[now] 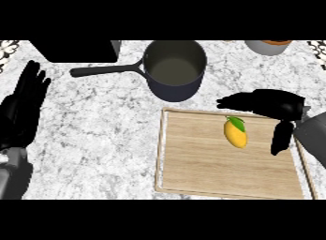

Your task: Pick the lemon from the tray and place it in the pot

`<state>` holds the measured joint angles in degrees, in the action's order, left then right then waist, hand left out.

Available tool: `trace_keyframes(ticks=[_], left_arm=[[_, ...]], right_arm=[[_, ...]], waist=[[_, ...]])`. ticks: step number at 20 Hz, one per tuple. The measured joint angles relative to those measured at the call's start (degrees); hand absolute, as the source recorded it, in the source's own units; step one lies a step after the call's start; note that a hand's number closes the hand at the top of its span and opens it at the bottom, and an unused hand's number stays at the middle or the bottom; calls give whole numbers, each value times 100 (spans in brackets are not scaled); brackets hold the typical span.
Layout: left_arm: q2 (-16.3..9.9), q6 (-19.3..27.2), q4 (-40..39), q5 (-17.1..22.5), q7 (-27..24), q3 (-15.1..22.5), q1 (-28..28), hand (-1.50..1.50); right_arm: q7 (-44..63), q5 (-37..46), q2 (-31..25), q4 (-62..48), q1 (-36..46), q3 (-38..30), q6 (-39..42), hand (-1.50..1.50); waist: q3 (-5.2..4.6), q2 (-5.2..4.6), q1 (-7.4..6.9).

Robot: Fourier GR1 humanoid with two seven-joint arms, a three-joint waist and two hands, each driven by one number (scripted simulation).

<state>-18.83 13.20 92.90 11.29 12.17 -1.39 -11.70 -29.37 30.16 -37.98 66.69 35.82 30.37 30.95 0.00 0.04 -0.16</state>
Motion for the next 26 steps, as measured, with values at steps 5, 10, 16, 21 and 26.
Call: trace_keyframes(ticks=[5, 10, 16, 21, 26], left_arm=[[181, -106, -125, -113, -189, -24, 80, 0], [301, -70, 47, -281, -37, -23, 108, 0], [407, -217, 151, -373, -120, -76, 269, 0], [408, -250, 214, -418, 149, -174, 77, 0], [415, -334, 253, -429, 154, -252, 107, 0]], right_arm=[[-128, 464, 225, -45, -291, -191, -101, -150], [-149, 901, 596, -192, -331, -381, -125, -150], [-140, 1473, 1038, -555, -312, -550, -248, -150], [-484, 1893, 1199, -925, -318, -645, -465, 150], [-1105, 2310, 1289, -1253, -252, -558, -968, 150]], waist=[[-1, -3, 3], [0, -3, -6], [1, -6, -18], [1, -8, -22], [-14, 5, -29]])
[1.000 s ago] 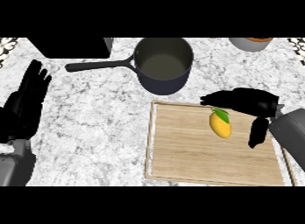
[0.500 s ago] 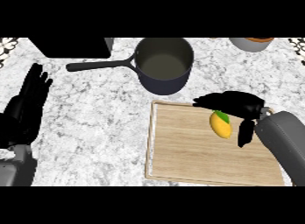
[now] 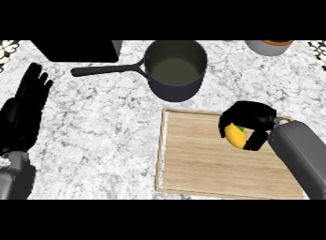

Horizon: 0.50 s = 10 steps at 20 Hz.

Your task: Pick the lemon from the tray and place it in the pot

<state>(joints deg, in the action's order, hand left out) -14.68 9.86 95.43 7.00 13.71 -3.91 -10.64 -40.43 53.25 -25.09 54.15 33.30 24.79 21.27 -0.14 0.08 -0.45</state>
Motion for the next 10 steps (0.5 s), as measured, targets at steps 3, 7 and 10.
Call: trace_keyframes(ticks=[3, 7, 10], left_arm=[[72, -43, -54, -42, -93, -10, 43, 0], [109, -95, -59, -88, -121, -63, 67, 0], [101, -187, -219, -62, -179, -172, -33, 0]], right_arm=[[-244, 150, 71, -143, 14, -73, -200, 150], [-430, 323, 103, -262, 21, -184, -344, 150], [-442, 450, 217, -328, 67, -289, -368, 150]], waist=[[-12, 16, 3], [-8, 16, 9], [-1, 7, 17]])
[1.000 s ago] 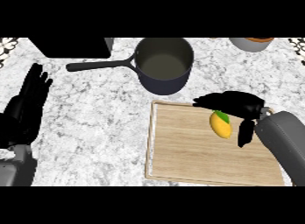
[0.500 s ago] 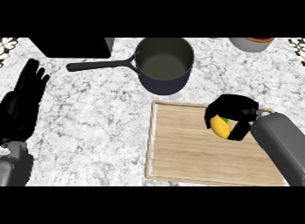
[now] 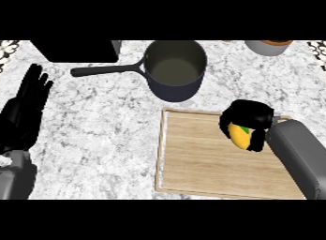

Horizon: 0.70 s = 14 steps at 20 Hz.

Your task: Pick the lemon from the tray and place it in the pot

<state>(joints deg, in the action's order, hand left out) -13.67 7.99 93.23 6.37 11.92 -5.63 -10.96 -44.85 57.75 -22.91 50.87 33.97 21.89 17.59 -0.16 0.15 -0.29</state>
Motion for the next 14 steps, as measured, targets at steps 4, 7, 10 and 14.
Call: trace_keyframes(ticks=[4, 7, 10, 14], left_arm=[[16, 23, 10, -29, 101, 39, -45, 0], [26, -23, -3, -21, 115, 90, -76, 0], [49, -64, -16, -13, 120, 151, -127, 0], [92, -98, -40, -12, 146, 235, -189, 0]], right_arm=[[1526, 157, 1011, 332, 87, 84, 291, 150], [2468, 110, 1527, 447, 160, 86, 351, 150], [3339, -117, 1892, 586, 186, 83, 205, 150], [4426, -537, 2139, 960, 282, 15, -386, 150]], waist=[[-79, 85, 2], [-86, 104, -121], [-44, 85, -283], [4, 92, -436]])
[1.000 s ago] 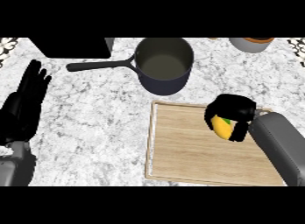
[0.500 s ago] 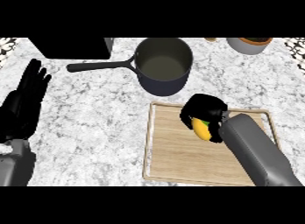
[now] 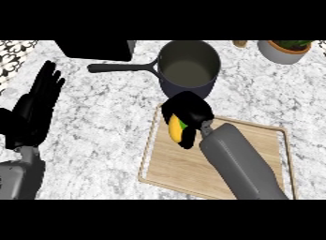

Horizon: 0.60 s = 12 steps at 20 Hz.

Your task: Pick the lemon from the tray and place it in the pot

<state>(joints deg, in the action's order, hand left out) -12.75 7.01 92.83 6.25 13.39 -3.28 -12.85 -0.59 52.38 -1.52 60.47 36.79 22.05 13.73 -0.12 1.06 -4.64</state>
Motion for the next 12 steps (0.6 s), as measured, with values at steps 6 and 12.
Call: trace_keyframes(ticks=[6, 12], left_arm=[[46, -42, -74, -13, 17, 98, -77, 0], [91, -35, -146, -62, 44, 183, -217, 0]], right_arm=[[1635, -381, 116, 713, 390, 7, -1398, 150], [3540, -251, 144, 1235, 1067, 437, -2755, 150]], waist=[[13, 26, -148], [-5, 17, -213]])
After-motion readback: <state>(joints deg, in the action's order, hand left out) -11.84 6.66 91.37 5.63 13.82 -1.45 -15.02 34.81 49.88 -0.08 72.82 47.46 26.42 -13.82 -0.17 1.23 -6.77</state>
